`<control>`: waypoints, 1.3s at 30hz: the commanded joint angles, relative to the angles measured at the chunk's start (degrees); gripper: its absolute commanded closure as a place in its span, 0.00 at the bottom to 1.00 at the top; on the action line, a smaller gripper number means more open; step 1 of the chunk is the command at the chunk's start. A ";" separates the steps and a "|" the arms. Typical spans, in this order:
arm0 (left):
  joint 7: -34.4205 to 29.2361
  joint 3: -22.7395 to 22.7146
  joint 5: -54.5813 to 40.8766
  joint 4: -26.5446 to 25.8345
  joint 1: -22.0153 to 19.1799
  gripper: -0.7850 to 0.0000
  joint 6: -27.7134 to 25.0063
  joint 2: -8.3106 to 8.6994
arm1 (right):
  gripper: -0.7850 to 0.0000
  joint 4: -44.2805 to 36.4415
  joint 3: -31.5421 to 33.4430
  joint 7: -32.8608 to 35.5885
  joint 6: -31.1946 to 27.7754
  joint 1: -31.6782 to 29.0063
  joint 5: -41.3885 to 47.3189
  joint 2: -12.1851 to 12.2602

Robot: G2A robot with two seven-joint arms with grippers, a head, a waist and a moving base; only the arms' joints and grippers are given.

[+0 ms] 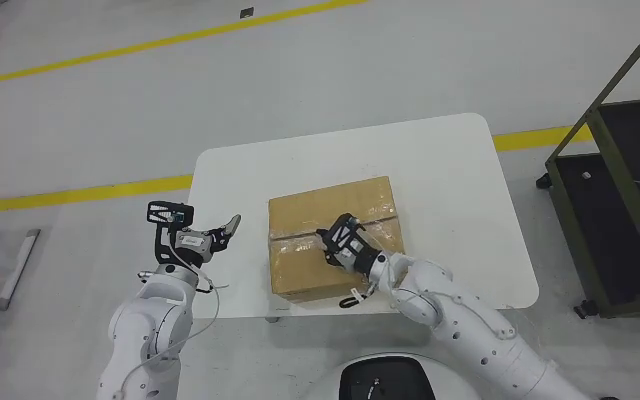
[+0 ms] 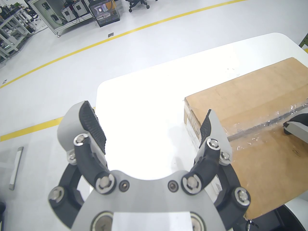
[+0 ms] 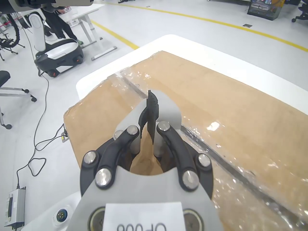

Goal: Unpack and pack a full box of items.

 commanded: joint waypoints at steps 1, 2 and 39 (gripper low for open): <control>0.00 0.00 0.00 0.00 0.00 0.00 0.00 0.00 | 1.00 -1.43 1.64 0.64 0.06 -1.64 -0.24 0.46; 0.00 0.00 0.00 0.00 0.00 0.00 0.00 0.00 | 1.00 -2.14 2.47 0.93 -0.02 -2.45 -0.45 0.70; 0.00 0.00 0.00 0.00 0.00 0.00 0.00 0.00 | 1.00 4.88 -6.89 0.51 -2.77 8.78 0.94 -2.89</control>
